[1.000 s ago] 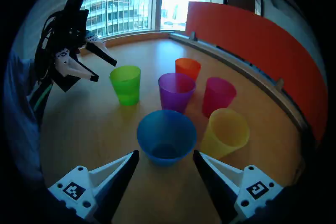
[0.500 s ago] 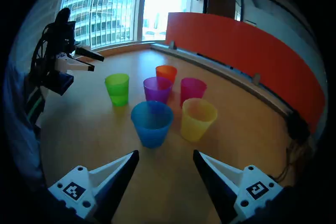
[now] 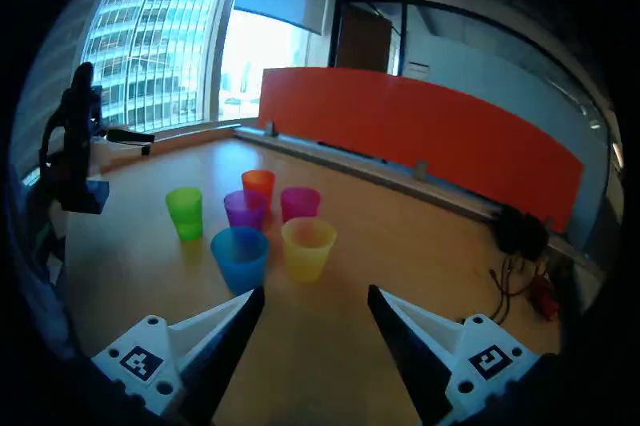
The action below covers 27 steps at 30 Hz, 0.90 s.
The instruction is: Pour water
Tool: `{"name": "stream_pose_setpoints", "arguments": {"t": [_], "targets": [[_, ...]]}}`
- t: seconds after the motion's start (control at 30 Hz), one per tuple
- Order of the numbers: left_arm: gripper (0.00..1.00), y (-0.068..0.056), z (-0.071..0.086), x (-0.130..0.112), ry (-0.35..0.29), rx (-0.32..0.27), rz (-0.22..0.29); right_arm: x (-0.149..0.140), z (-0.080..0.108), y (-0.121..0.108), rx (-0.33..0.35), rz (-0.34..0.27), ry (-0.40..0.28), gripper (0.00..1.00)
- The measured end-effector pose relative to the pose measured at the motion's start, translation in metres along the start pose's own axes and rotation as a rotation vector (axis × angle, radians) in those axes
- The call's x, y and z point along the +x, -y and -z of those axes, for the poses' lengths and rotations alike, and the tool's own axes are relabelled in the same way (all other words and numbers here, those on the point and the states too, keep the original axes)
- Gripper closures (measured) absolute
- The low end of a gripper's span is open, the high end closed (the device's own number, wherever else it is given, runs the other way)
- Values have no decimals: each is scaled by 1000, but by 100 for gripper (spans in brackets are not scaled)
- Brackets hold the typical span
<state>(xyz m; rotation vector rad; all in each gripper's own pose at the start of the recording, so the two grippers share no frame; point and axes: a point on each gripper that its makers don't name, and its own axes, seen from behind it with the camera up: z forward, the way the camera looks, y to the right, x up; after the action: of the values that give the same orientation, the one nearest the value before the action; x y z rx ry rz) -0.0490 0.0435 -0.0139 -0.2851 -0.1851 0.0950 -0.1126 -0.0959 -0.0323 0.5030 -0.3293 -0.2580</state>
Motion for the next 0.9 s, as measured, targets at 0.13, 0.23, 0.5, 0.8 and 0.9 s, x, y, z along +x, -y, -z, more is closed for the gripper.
{"name": "stream_pose_setpoints", "arguments": {"t": [0.13, 0.23, 0.5, 0.8, 0.9], "targets": [[4, 4, 5, 9, -37, 42, 18, 15, 7, -14, -68, -19, -67, 0], [4, 5, 9, 13, -61, 66, 30, 26, 14, -21, -109, -23, -126, 0], [4, 8, 18, 23, -110, 132, 30, 54, 31, -47, -250, -48, -264, 0], [4, 3, 26, 39, -176, 181, 53, 74, 53, -79, -427, -135, -390, 0], [4, 4, 27, 42, -192, 197, 59, 75, 61, -85, -474, -151, -413, 0]]}}
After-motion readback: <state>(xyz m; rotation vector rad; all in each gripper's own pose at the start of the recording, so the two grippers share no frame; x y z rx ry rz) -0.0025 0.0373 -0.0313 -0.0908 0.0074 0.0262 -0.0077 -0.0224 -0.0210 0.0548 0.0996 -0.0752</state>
